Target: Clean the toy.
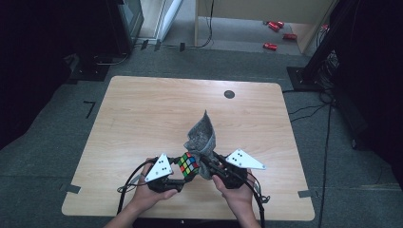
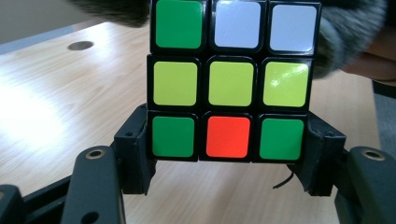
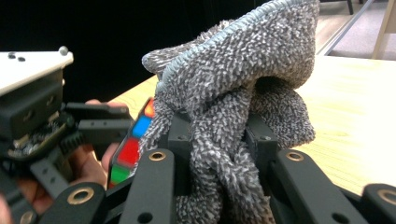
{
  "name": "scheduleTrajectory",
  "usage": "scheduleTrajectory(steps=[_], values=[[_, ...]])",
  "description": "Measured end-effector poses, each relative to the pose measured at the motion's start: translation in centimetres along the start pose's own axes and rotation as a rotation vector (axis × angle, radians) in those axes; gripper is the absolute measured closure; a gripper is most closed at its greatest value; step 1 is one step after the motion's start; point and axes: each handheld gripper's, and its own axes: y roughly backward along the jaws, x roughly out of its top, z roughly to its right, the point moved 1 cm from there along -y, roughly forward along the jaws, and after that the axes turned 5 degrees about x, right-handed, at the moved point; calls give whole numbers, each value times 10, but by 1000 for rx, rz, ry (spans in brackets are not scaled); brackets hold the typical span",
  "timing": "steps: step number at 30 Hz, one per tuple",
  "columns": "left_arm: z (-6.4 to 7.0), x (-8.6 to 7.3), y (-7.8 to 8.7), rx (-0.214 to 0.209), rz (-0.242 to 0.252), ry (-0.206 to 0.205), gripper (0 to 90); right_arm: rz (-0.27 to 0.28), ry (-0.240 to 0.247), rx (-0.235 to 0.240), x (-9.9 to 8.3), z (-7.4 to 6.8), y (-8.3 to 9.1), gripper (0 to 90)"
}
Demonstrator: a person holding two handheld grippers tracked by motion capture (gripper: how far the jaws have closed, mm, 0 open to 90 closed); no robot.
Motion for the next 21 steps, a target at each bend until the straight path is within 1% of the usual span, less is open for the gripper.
scheduleTrajectory(steps=[2, 3, 4, 5, 6, 8, 10, 12, 14, 16, 18, 21], values=[[-1, -1, 0, 6, -1, 10, 344, 0, 15, 3, 0, -4, 0, 706], [-1, -1, -1, 4, -5, 13, 344, 1, 25, 12, 1, -6, -1, 707], [0, -2, -3, -2, -7, 16, 344, -1, 32, 34, 2, -9, -1, 707], [3, -2, -4, -7, -10, 13, 344, 0, 40, 52, 3, -13, -1, 706], [5, -2, -5, -11, -14, 4, 344, 1, 52, 59, 4, -17, -2, 706], [10, -2, -6, -19, -13, -9, 344, 2, 70, 51, 6, -21, -3, 705], [13, 0, -5, -21, -7, -24, 344, 10, 52, 39, 6, -18, -2, 705], [12, 1, -4, -14, -6, -33, 344, 15, 29, 20, 4, -11, -2, 705], [8, 2, -2, -4, -1, -20, 344, 12, 1, -4, 2, -6, -1, 705], [2, 2, 0, 5, 0, -7, 344, 13, -11, -7, 1, -3, 0, 705], [0, 1, 1, 10, -1, -2, 344, 14, 2, 3, 1, -4, -1, 704], [-1, 0, -1, 9, -4, 13, 344, 23, 27, 39, 2, -11, -2, 703]])
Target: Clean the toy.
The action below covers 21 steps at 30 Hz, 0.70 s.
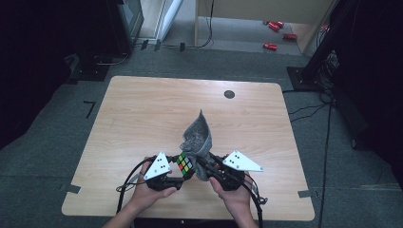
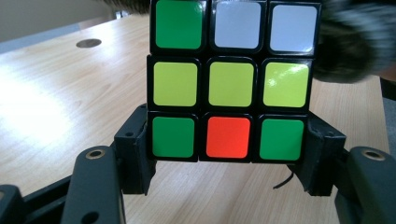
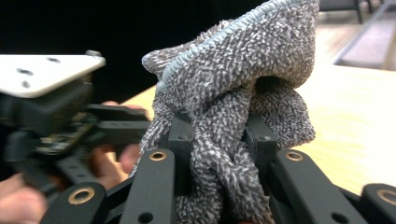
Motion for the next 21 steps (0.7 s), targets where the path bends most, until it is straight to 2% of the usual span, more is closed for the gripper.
scheduleTrajectory(steps=[2, 4, 7, 12, 16, 19, 21], values=[[4, 0, -1, -18, -1, 0, 344, 7, 19, 15, 1, -5, 0, 702], [9, 0, -3, -25, -3, -24, 344, 9, 20, 18, 2, -7, -1, 701], [12, 2, -3, -20, -6, -47, 344, 11, 7, -10, 1, -4, 0, 701], [0, 2, 3, 14, -2, -25, 344, 5, -27, -45, -3, 6, 1, 701], [-6, 2, 5, 29, -1, -2, 344, 6, -11, -19, -1, 2, 0, 700], [-2, 1, 2, 15, -5, 0, 344, 11, 14, 3, 0, -6, -1, 699], [4, 1, 0, 2, -6, -19, 344, 16, 25, 14, 1, -7, -1, 698]])
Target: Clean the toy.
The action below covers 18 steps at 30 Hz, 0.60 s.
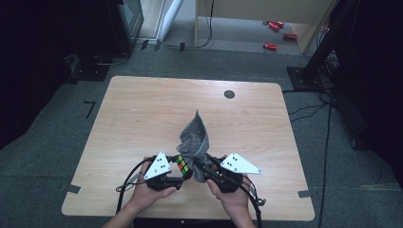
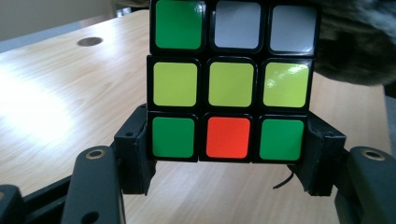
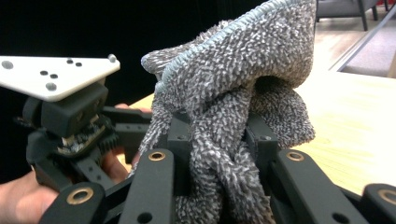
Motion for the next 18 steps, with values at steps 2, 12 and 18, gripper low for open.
scheduleTrajectory(steps=[2, 12, 18], values=[[5, 1, -1, -5, 1, -22, 344, -1, -11, -14, 0, 0, 1, 698], [-5, 1, 2, 28, 1, 12, 344, -7, -55, -75, -5, 11, 1, 700], [1, -1, -2, 16, -7, 4, 344, 0, -4, -31, -1, -4, 0, 699]])
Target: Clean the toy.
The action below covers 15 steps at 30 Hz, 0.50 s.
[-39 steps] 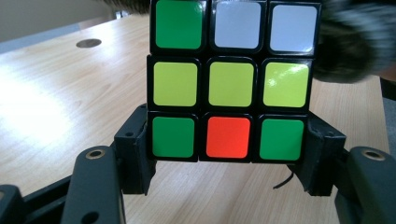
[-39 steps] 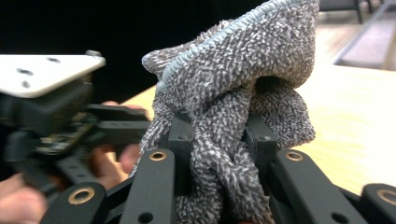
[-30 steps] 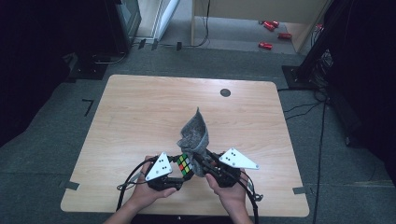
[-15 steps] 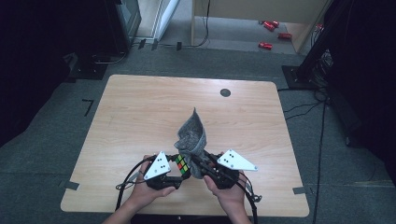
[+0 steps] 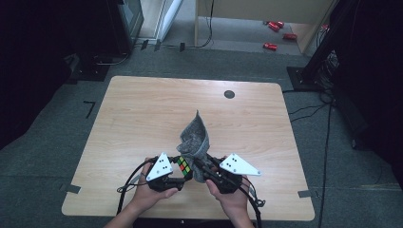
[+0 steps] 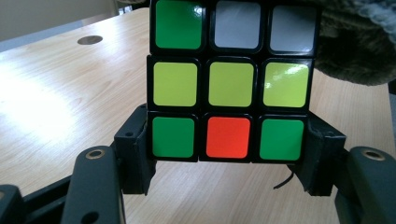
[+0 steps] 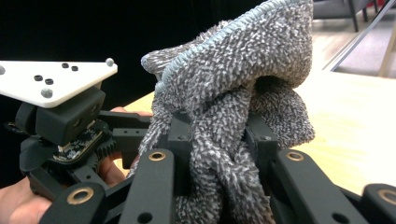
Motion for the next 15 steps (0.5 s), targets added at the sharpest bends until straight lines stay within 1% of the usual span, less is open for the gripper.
scheduleTrajectory(steps=[2, 4, 6, 7, 8, 10, 11, 13, 15], values=[[0, 1, 2, 2, 8, -5, 344, 7, 2, 0, 1, 1, 0, 699], [-2, 2, 4, 7, 12, -3, 344, 1, -12, -30, -1, 7, 1, 699], [-6, 3, 6, 13, 19, 11, 344, -1, -33, -72, -4, 13, 3, 699], [-8, 3, 7, 16, 21, 18, 344, 2, -40, -85, -5, 16, 4, 699], [-9, 3, 8, 16, 23, 27, 344, 4, -47, -88, -6, 17, 4, 700], [-11, 2, 8, 10, 25, 41, 344, 8, -38, -80, -5, 14, 4, 699], [-11, 2, 8, 6, 20, 40, 344, 11, -31, -66, -4, 11, 4, 699], [-8, 1, 5, 1, 7, 27, 344, 19, -13, -26, -2, 3, 3, 699], [-4, 0, 3, -5, 2, 6, 344, 19, 9, -5, 0, -4, 2, 698]])
